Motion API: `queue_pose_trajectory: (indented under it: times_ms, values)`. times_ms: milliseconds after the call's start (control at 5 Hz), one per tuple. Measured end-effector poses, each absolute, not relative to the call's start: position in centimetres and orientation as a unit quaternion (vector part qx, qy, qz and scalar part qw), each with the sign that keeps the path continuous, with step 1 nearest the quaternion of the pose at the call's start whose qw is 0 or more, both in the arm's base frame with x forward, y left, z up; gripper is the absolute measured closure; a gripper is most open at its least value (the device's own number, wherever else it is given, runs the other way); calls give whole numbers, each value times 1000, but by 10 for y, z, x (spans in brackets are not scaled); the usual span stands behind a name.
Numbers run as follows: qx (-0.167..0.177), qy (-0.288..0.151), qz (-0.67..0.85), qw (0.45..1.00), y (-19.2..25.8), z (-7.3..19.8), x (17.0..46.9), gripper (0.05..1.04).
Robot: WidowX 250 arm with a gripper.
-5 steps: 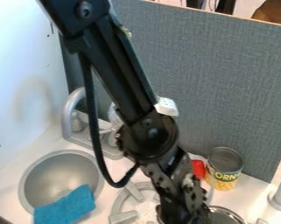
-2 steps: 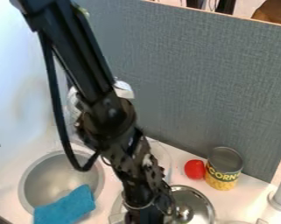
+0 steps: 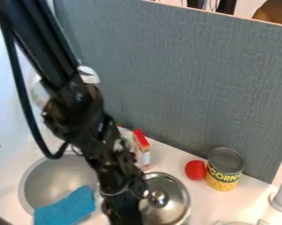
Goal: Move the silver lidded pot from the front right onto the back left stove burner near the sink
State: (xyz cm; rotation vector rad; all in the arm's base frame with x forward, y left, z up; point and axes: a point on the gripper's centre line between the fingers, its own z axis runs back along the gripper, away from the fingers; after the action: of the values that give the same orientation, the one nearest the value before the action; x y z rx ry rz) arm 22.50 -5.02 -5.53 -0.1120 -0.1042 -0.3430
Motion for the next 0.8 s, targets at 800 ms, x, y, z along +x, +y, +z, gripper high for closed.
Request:
queue_pose_trajectory:
  times_ms: [800]
  values:
    - [-55,-54,-158,984,-32,-64,228,683]
